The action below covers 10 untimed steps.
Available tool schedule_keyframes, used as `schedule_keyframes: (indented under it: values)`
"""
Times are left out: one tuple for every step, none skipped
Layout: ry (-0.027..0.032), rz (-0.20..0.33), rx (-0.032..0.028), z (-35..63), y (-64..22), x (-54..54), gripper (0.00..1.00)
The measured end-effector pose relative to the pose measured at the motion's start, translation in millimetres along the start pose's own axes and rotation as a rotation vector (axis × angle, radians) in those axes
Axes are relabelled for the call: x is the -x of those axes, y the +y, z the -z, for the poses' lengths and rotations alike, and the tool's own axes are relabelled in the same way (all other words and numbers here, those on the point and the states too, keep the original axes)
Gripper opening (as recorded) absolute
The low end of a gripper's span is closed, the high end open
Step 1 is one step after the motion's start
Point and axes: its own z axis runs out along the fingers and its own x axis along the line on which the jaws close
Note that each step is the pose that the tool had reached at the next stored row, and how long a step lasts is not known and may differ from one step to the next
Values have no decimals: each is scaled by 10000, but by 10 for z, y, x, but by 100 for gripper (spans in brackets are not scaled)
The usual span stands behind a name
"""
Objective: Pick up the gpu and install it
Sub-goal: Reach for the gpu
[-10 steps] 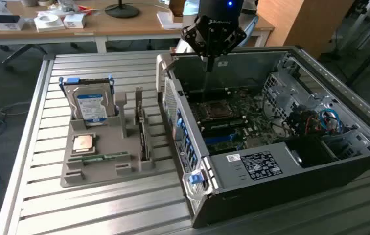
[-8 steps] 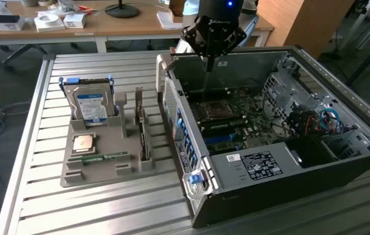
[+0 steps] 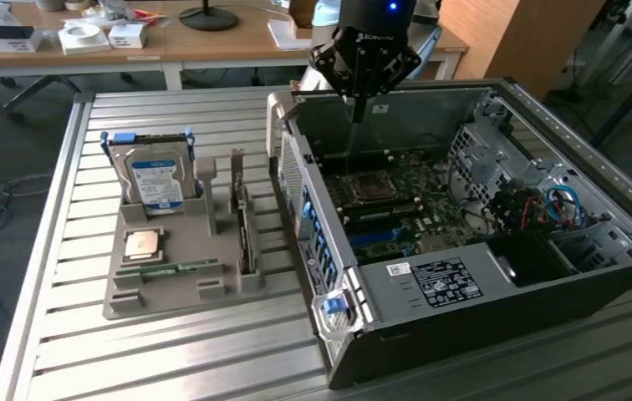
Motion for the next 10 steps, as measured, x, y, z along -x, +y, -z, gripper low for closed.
schedule_keyframes:
  values:
    - [0, 0, 0, 0, 0, 0, 11]
    - [0, 0, 0, 0, 0, 0, 11]
    - [0, 0, 1, 0, 0, -1, 11]
    - [-1, -1, 2, -1, 0, -6, 11]
    - [-1, -1, 1, 0, -2, -22, 11]
    - [0, -1, 0, 1, -2, -30, 11]
    - [0, -1, 0, 1, -3, -41, 11]
    - [0, -1, 0, 1, -4, -52, 11]
    - [0, 0, 0, 1, -5, -64, 11]
    - [0, 0, 0, 2, -6, -77, 11]
